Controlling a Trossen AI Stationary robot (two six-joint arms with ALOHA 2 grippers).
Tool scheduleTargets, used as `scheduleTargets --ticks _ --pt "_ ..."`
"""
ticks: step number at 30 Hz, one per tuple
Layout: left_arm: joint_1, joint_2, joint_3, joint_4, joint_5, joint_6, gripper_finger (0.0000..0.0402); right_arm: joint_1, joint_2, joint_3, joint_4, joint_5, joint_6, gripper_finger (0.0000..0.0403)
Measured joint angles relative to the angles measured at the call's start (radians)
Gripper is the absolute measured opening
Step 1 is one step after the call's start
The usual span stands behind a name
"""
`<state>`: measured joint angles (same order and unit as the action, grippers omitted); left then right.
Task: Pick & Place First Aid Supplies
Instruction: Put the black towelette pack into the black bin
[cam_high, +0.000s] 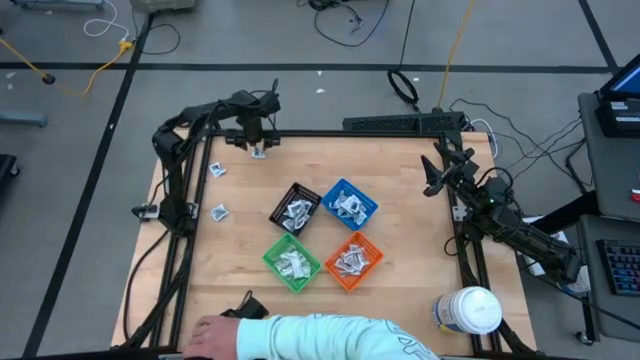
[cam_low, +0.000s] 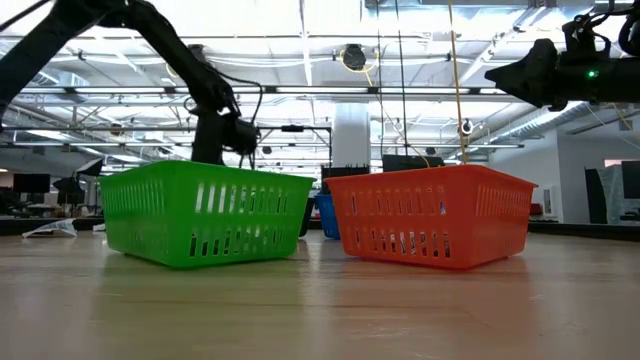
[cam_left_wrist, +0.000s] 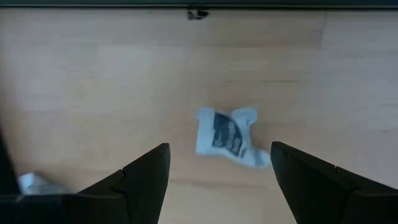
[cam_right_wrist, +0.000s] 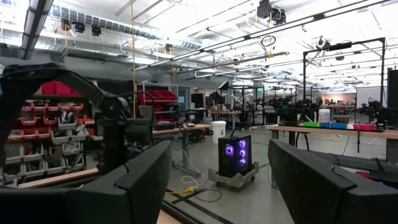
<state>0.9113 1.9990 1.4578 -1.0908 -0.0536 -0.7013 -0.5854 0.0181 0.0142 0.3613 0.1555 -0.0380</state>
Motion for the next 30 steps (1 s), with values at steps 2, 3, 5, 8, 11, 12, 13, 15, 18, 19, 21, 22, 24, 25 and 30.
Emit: scheduleTargets --ticks 2,3,5,8,11,12,13,15,18,19,21,22,24,25,30 --pt "-0.003 0.022 -0.002 0.022 -0.002 -0.001 0.0285 0.0 0.0 0.0 0.0 0.0 0.0 0.0263" --pt "-0.004 0.032 -0.002 0.031 -0.002 0.0 0.0285 0.0 0.0 0.0 0.0 0.0 0.0 0.0263" --pt "-0.004 0.048 -0.002 0.054 0.001 0.012 0.0285 0.0 0.0 0.0 0.0 0.0 0.0 0.0263" --pt "-0.003 0.053 -0.002 0.063 -0.003 0.015 0.0278 0.0 0.0 0.0 0.0 0.0 0.0 0.0263" --pt "-0.004 0.054 -0.002 0.056 -0.004 0.015 0.0246 0.0 0.0 0.0 0.0 0.0 0.0 0.0263" --pt "-0.004 0.054 -0.002 0.056 -0.003 0.015 0.023 0.0 0.0 0.0 0.0 0.0 0.0 0.0263" --pt "-0.004 0.054 -0.002 0.056 -0.001 0.016 0.0211 0.0 0.0 0.0 0.0 0.0 0.0 0.0263" --pt "-0.004 0.054 -0.002 0.056 0.009 0.021 0.017 0.0 0.0 0.0 0.0 0.0 0.0 0.0263" --pt "-0.004 0.054 -0.002 0.056 0.026 0.043 0.0105 0.0 0.0 0.0 0.0 0.0 0.0 0.0263" --pt "-0.004 0.055 -0.002 0.056 0.028 0.054 0.0084 0.0 0.0 0.0 0.0 0.0 0.0 0.0263" --pt "-0.004 0.055 -0.002 0.056 0.041 0.075 0.0042 0.0 0.0 0.0 0.0 0.0 0.0 0.0263" --pt "-0.004 0.055 -0.002 0.056 0.045 0.082 0.0023 0.0 0.0 0.0 0.0 0.0 0.0 0.0263" --pt "-0.004 0.055 -0.002 0.056 0.049 0.083 0.0012 0.0 0.0 0.0 0.0 0.0 0.0 0.0263" --pt "-0.004 0.055 -0.002 0.056 0.05 0.084 0.0012 0.0 0.0 0.0 0.0 0.0 0.0 0.0263" --pt "-0.004 0.021 -0.002 0.037 0.056 0.12 0.0006 0.0 0.0 0.0 0.0 0.0 0.0 0.0263"
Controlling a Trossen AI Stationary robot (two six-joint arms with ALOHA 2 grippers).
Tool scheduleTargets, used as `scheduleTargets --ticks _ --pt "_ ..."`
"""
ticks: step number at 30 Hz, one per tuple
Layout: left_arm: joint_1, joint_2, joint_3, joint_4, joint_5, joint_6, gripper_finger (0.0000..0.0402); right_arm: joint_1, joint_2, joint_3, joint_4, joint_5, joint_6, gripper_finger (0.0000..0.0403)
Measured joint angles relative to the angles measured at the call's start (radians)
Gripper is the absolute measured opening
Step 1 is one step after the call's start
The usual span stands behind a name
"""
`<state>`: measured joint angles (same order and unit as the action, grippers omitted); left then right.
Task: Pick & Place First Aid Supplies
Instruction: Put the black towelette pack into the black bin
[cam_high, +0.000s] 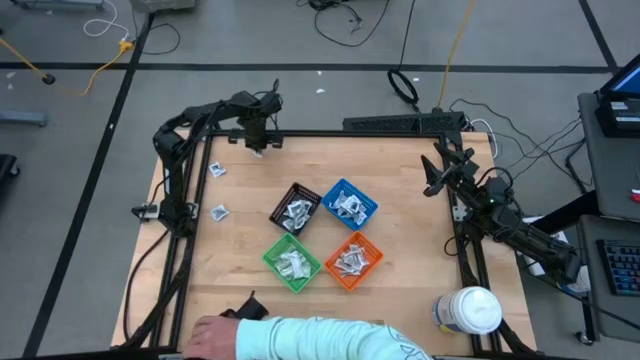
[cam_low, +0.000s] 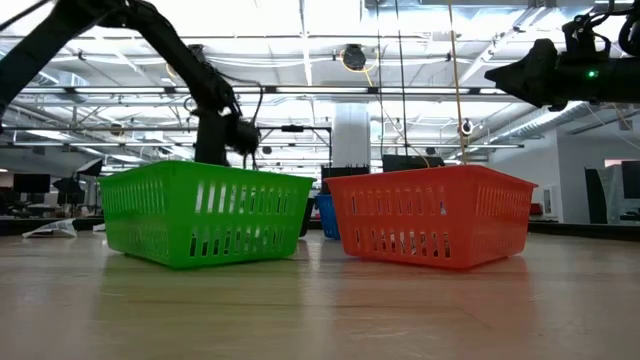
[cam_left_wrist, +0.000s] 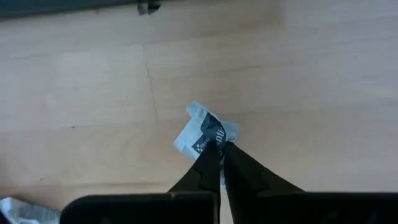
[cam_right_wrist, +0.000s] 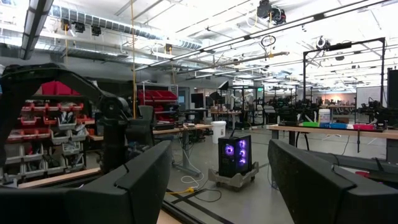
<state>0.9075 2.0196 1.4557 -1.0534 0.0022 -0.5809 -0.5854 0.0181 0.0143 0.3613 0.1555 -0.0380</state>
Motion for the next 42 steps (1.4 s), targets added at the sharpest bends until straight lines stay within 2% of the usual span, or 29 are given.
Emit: scheduleTargets --ticks 9,21,30,42 --pt "-0.014 -0.157 0.002 -0.041 0.015 0.19 0.0004 0.0 0.0 0.0 0.0 0.0 0.0 0.0263" --pt "-0.093 -0.3 0.003 -0.15 0.014 0.645 0.0002 0.0 0.0 0.0 0.0 0.0 0.0 0.0263" --pt "-0.294 -0.292 0.002 -0.133 0.014 0.704 0.0001 0.0 0.0 0.0 0.0 0.0 0.0 0.0263" --pt "-0.573 -0.292 0.002 -0.124 0.027 0.674 0.0003 0.0 0.0 0.0 0.0 0.0 0.0 0.0263"
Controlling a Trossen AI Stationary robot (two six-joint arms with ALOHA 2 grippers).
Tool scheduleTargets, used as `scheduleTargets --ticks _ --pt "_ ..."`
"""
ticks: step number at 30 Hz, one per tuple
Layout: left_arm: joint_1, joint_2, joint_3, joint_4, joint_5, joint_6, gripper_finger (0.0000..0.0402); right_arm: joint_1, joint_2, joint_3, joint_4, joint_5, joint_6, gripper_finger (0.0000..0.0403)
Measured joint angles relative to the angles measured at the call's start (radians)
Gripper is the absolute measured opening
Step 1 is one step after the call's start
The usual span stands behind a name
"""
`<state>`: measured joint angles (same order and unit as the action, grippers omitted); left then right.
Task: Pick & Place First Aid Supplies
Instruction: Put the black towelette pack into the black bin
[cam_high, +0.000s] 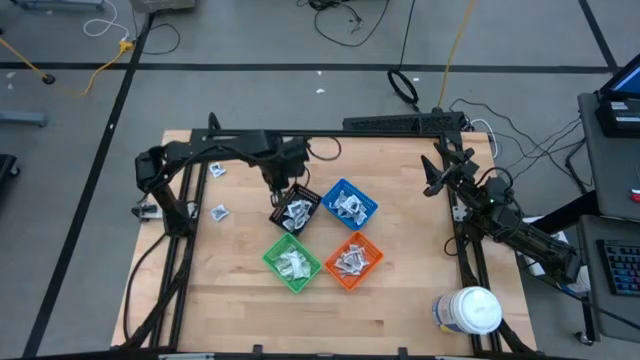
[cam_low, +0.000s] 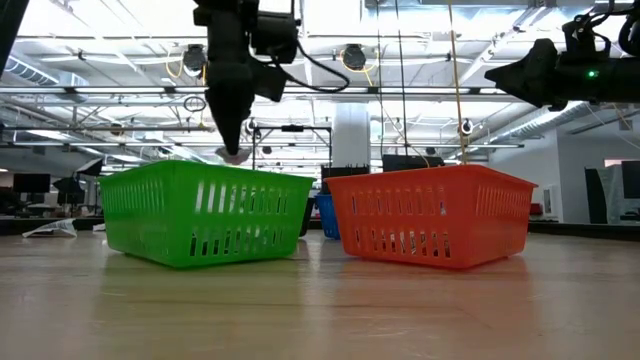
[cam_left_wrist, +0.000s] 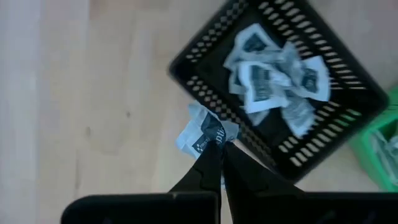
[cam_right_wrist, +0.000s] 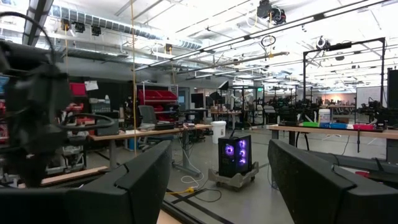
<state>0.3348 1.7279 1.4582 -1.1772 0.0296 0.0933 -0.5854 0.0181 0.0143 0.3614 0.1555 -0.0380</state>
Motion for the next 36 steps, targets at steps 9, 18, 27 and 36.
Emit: scheduleTargets --ticks 9,18,27,36 --pt "-0.117 0.032 0.0 0.081 0.017 -0.106 0.0002 0.0 0.0 0.0 0.0 0.0 0.0 0.0263" --pt "-0.147 0.158 -0.001 0.15 0.006 -0.16 0.0001 0.0 0.0 0.0 0.001 0.0 0.0 0.0263" --pt "-0.145 0.204 -0.001 0.158 -0.043 -0.212 0.0038 0.0 0.0 0.0 0.0 0.0 0.0 0.0263" --pt "-0.144 0.204 -0.001 0.158 -0.031 -0.196 0.0183 0.0 0.0 0.0 0.0 0.0 0.0 0.0263"
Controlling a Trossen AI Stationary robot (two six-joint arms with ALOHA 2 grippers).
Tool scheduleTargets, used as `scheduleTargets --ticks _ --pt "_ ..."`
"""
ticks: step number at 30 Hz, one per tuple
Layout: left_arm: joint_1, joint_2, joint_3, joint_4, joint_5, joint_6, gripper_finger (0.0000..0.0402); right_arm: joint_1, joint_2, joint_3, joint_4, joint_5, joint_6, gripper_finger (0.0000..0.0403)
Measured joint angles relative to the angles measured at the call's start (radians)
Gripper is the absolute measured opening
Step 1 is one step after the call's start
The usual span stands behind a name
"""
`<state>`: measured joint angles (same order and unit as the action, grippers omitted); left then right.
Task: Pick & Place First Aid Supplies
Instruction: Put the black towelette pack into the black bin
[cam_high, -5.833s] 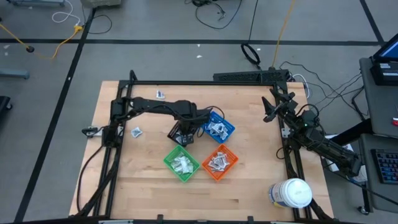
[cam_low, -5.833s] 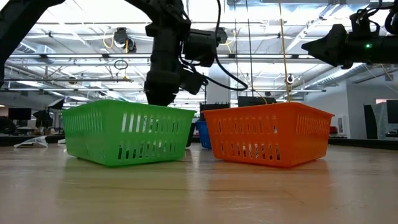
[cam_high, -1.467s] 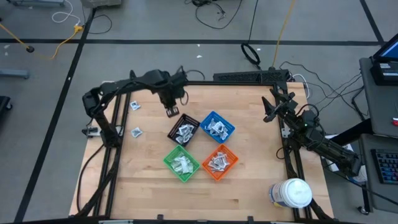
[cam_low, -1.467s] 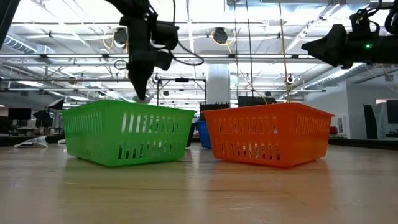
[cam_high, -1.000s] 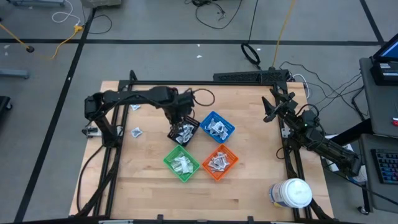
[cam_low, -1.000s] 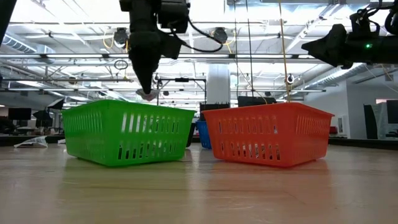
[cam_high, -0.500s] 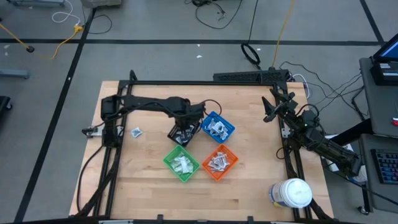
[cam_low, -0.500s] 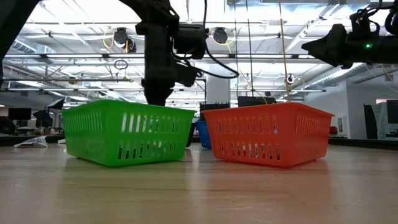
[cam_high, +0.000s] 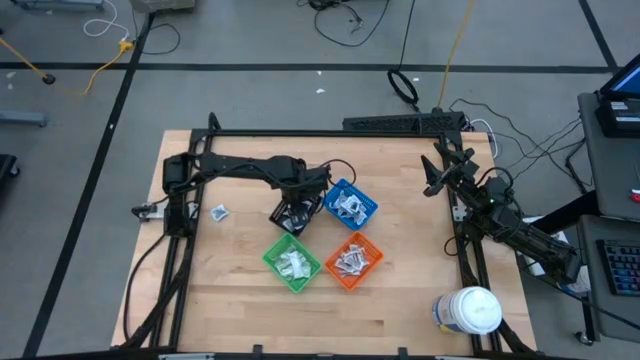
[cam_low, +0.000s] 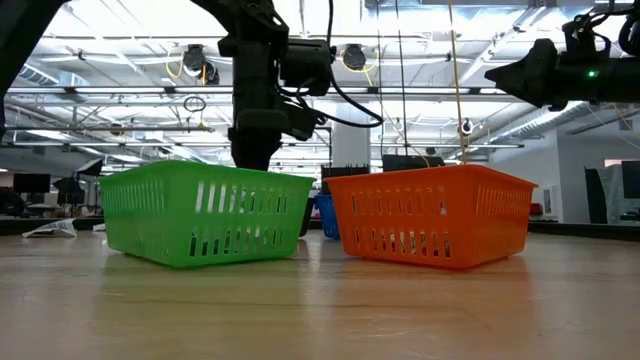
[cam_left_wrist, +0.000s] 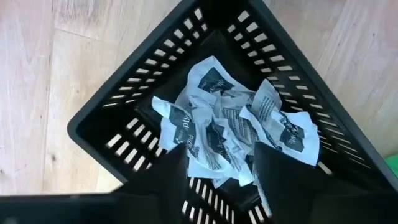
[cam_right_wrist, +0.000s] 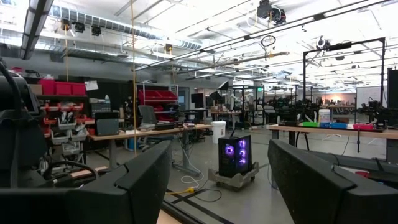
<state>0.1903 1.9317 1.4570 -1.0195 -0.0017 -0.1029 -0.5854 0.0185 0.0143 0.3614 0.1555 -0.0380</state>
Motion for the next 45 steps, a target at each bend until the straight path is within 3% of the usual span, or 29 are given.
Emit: scheduleTargets --ticks 4,10,19,24,32,45 --pt "0.019 -0.017 0.0 -0.006 0.001 -0.058 0.0239 0.0 0.0 0.0 0.0 0.0 0.0 0.0263" --pt "0.096 -0.079 0.0 -0.032 0.0 -0.288 0.0279 0.0 0.0 0.0 0.0 0.0 0.0 0.0263" --pt "0.222 -0.149 0.0 -0.053 0.004 -0.653 0.0278 0.0 0.0 0.0 0.0 0.0 0.0 0.0263" --pt "0.269 -0.152 -0.014 -0.054 0.02 -0.725 0.0276 0.0 0.0 0.0 0.0 0.0 0.0 0.0263" --pt "0.384 -0.289 -0.252 -0.022 0.02 -0.828 0.0284 0.0 0.0 0.0 0.0 0.0 0.0 0.0263" --pt "0.655 -0.446 -0.547 -0.029 -0.13 -1.011 0.0252 0.0 0.0 0.0 0.0 0.0 0.0 0.0263"
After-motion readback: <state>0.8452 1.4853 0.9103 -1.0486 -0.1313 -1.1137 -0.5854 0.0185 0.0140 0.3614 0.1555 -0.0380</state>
